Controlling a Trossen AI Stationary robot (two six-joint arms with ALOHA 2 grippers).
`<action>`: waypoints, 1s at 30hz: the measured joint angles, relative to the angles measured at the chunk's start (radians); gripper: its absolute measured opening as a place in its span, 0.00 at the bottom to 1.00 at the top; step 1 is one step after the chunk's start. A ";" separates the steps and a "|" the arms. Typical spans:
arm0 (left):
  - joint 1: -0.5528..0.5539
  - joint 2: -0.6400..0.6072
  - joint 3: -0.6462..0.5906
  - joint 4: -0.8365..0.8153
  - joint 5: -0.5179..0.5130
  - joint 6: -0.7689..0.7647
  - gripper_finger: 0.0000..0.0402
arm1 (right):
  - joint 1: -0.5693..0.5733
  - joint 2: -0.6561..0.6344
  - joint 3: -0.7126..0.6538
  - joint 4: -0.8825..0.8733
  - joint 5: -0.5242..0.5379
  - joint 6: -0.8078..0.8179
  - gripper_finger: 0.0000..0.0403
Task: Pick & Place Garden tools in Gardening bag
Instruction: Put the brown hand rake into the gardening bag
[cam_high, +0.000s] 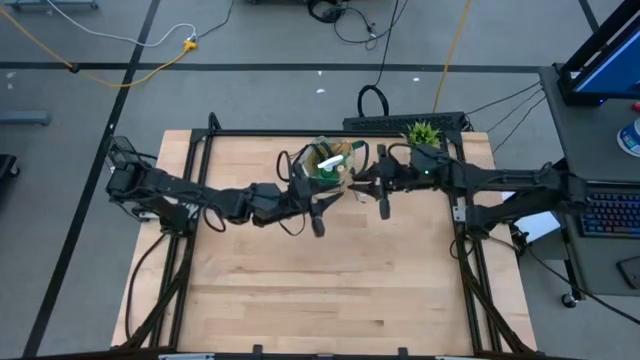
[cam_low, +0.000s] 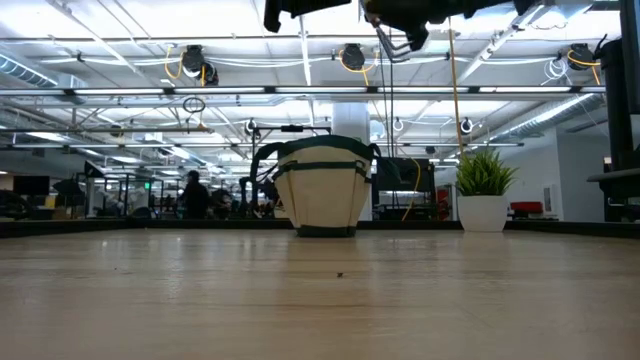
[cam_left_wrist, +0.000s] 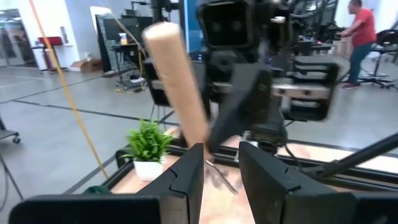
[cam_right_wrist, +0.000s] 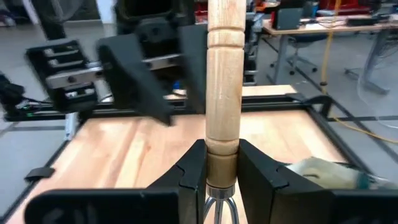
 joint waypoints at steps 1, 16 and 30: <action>0.007 0.000 0.000 0.000 0.000 -0.002 0.27 | 0.000 0.010 0.000 0.013 -0.011 0.005 0.14; 0.065 0.000 0.000 -0.001 0.051 -0.123 0.39 | 0.000 0.059 0.000 0.034 -0.033 0.017 0.14; 0.099 0.000 0.000 0.055 0.096 -0.163 0.57 | 0.000 0.059 0.000 0.034 -0.034 0.016 0.14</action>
